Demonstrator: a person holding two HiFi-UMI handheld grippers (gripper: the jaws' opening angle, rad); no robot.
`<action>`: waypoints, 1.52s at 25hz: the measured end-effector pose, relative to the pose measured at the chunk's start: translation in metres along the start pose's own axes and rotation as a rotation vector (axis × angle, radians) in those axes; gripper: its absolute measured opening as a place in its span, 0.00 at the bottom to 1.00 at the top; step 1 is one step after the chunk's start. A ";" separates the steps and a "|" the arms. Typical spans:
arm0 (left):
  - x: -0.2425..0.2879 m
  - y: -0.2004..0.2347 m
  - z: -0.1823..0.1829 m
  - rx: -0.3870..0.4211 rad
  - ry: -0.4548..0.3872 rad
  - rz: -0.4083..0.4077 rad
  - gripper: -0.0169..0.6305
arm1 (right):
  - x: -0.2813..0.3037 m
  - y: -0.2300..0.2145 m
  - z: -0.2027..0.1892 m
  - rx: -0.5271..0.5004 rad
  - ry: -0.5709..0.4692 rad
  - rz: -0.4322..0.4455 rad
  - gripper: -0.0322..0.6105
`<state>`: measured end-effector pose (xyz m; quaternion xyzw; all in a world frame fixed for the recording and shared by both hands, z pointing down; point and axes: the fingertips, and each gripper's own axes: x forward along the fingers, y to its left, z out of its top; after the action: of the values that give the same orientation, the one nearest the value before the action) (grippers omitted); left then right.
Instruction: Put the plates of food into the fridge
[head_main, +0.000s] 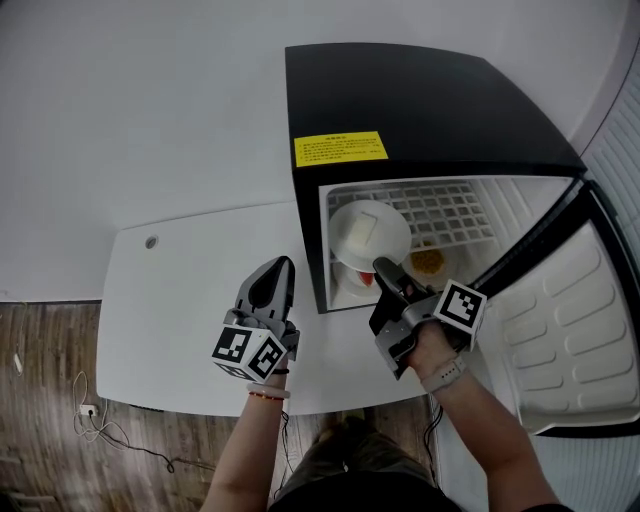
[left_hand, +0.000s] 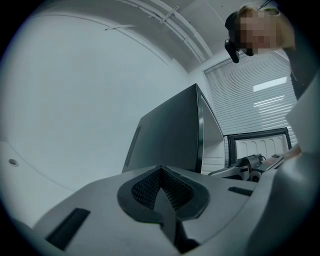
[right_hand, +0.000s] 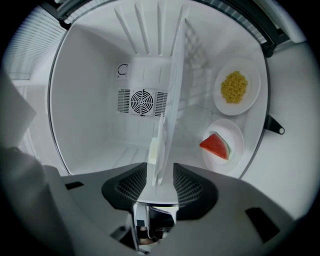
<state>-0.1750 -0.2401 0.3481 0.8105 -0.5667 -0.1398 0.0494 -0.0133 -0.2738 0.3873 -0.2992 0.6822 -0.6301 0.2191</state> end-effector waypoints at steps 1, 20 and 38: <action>-0.002 -0.001 0.000 0.000 0.001 -0.002 0.04 | -0.004 -0.001 -0.003 -0.006 -0.003 0.001 0.27; -0.047 -0.026 -0.006 -0.012 0.025 -0.060 0.04 | -0.057 -0.005 -0.051 -0.486 0.019 -0.074 0.21; -0.075 -0.053 -0.015 -0.027 0.047 -0.111 0.04 | -0.108 -0.002 -0.053 -1.130 -0.058 -0.195 0.06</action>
<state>-0.1466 -0.1530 0.3624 0.8431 -0.5174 -0.1311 0.0658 0.0301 -0.1615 0.3870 -0.4487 0.8760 -0.1763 -0.0152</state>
